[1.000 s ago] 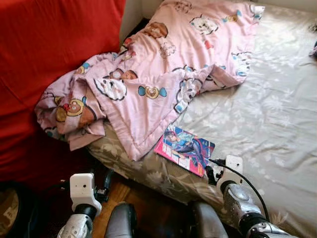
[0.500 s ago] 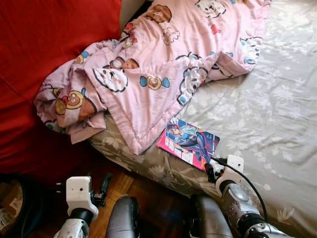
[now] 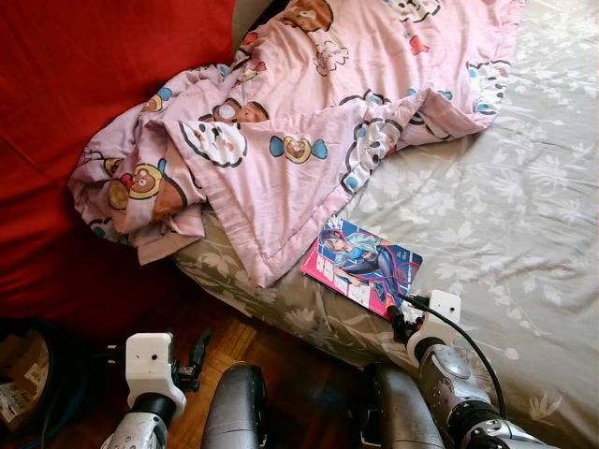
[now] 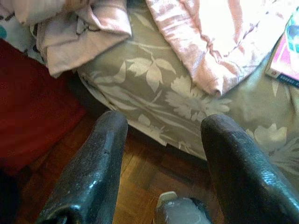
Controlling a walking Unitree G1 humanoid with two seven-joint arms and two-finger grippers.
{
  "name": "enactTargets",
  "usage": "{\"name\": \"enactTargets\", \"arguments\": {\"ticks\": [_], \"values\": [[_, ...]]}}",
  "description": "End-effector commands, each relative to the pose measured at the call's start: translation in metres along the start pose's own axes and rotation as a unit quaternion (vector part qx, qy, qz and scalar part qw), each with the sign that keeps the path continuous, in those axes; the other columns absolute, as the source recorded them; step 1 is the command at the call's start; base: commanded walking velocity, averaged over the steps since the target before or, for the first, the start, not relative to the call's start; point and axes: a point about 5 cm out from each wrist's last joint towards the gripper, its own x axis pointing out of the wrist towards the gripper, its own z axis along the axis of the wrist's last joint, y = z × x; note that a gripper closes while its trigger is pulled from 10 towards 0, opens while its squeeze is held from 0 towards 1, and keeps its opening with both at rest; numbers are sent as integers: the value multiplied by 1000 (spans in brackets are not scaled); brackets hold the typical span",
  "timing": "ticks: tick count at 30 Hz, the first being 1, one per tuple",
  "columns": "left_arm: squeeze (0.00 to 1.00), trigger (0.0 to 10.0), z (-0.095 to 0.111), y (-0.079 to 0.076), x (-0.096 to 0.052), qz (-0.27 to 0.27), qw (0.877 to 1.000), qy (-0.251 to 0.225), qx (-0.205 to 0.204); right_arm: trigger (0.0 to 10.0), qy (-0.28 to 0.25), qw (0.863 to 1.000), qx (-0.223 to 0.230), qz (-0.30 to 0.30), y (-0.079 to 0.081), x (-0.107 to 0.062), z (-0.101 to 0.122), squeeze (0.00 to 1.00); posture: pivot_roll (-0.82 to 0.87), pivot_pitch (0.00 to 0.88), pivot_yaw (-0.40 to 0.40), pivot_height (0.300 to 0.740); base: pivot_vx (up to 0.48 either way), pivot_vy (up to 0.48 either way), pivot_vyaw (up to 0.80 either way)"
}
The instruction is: Clean up the room
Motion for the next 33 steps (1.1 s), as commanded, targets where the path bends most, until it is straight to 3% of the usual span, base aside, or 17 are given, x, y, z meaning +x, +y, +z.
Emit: {"name": "enactTargets", "arguments": {"ticks": [1,24,33], "values": [[0,10000,-7,4,-6,5,1000,23,2,0,22,1000,11,-5,-2,-3,-14,0,127,339,55,635,0,0,0],[0,10000,-12,2,-6,7,999,33,2,0,23,1000,8,-14,-6,-3,-13,0,121,329,51,635,0,0,0],[0,10000,-14,1,1,6,999,33,1,0,23,1000,11,-15,-7,-4,-15,0,115,303,47,635,0,0,0]]}}
